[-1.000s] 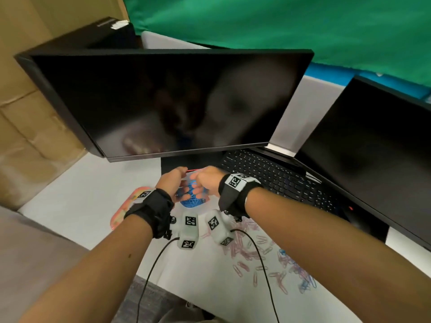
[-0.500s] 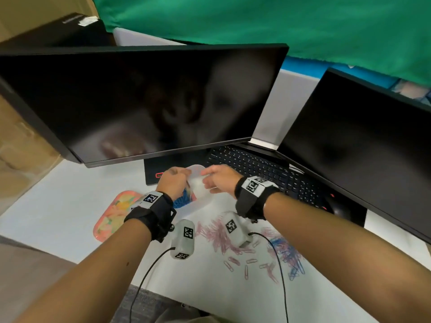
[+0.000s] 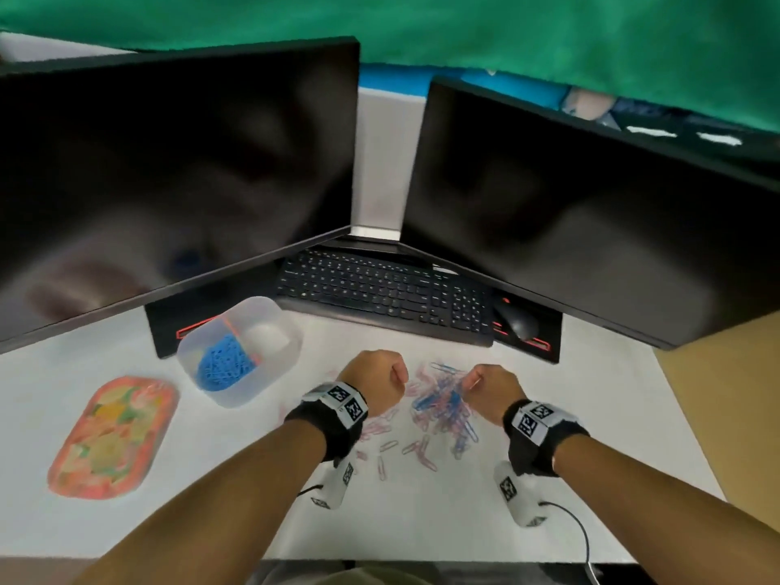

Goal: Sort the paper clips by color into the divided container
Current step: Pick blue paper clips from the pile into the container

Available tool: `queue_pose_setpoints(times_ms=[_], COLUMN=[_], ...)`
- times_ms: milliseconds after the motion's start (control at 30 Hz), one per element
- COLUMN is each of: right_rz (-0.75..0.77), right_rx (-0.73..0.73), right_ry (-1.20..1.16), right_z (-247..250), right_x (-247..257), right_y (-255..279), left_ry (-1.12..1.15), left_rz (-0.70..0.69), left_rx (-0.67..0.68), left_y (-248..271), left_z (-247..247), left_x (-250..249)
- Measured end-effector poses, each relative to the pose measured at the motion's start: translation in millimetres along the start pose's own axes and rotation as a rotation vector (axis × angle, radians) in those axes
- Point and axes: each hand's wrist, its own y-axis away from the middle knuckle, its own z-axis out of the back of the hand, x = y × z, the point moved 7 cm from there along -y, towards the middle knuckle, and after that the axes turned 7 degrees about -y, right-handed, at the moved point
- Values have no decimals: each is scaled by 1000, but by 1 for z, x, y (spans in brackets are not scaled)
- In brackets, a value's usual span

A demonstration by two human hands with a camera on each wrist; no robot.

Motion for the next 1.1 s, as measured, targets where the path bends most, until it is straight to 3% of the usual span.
queue_pose_setpoints(times_ms=[167,467,867,1100], right_rz=[-8,78,144,72], right_rx=[-5,-44,14,88], right_ry=[50,-31,-28,-241], right_z=[-17,-27,-19,-5], right_x=[-35,-43,-55,-54], right_y=[8,12,1,-8], left_ry=[-129,-309,-262,-181], left_rz=[14,21,86,120], left_rx=[57,56,78,90], left_y=[-16,-35,-39,-35], left_z=[-42,-71,-61,-50], left_x=[-18,-25,3,18])
